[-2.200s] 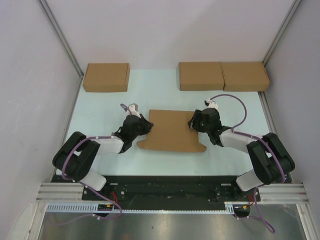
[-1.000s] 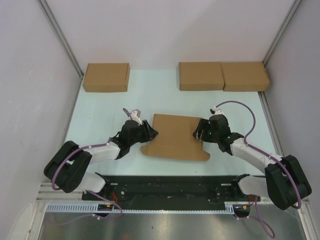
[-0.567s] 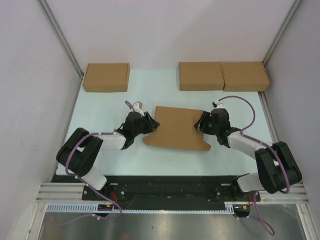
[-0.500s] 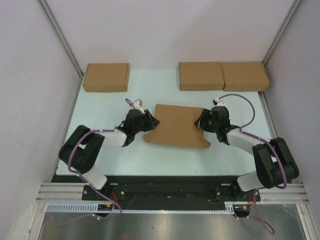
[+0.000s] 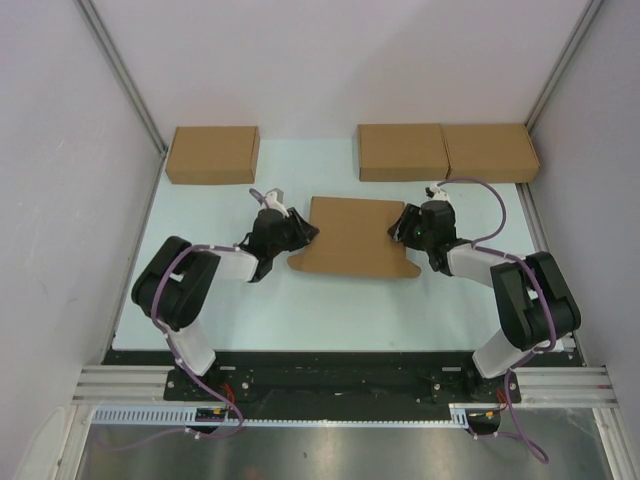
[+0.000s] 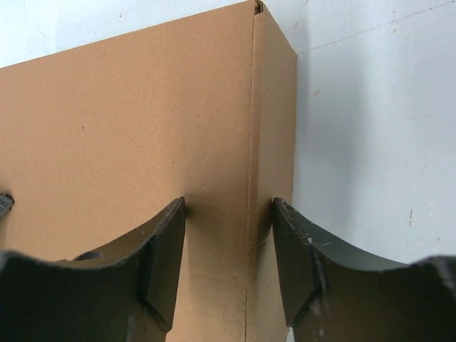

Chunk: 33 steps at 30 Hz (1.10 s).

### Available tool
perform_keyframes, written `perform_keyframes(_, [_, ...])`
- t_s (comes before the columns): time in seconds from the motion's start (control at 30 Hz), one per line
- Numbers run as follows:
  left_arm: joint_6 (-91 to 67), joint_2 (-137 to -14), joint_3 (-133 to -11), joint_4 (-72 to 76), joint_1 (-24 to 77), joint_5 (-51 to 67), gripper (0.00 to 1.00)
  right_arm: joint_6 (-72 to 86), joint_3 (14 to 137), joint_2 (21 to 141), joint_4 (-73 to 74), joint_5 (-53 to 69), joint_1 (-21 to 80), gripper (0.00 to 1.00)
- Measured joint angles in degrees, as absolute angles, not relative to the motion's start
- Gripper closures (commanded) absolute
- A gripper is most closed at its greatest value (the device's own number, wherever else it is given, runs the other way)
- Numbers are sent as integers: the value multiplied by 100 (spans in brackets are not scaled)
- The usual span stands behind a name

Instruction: Fold the paper box

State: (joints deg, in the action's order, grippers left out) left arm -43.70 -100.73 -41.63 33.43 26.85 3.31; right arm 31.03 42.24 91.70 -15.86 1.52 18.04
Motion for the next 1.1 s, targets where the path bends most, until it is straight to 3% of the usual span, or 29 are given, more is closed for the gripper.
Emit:
perform_keyframes(0.03, [-4377,-10055,-4152,3350,2685,320,70,3105,4224,9153,-1575,137,1804,33])
perform_keyframes(0.13, [-4379,-9904,-4125,3190,2657,320,53,3148,4224,9021,-1337,99,1813,28])
perform_keyframes(0.23, [-4346,-9443,-4110,2591,2630,368,46,3122,4228,8624,-659,91,1752,24])
perform_keyframes(0.5, [-4195,-7988,-4182,1680,2556,311,43,2486,4698,6775,1009,-1090,2008,23])
perform_keyframes(0.57, [-4202,-7609,-4165,1564,2556,274,44,2134,4797,6267,1166,-2003,2882,23])
perform_keyframes(0.7, [-4329,-6453,-3629,1522,2558,-3,45,913,4696,5887,910,-4136,5645,19])
perform_keyframes(0.77, [-4431,-5878,-3197,1424,2558,-191,45,250,4386,6084,607,-5203,6667,7])
perform_keyframes(0.83, [-4571,-5378,-2753,1234,2558,-364,46,-158,4195,6499,558,-6075,7255,5])
perform_keyframes(0.87, [-4626,-5196,-2574,1114,2558,-440,46,-340,4136,6847,563,-6493,7516,6])
perform_keyframes(1.1, [-5030,-4431,-1839,364,2561,-790,46,-346,3994,8527,779,-7894,8390,56])
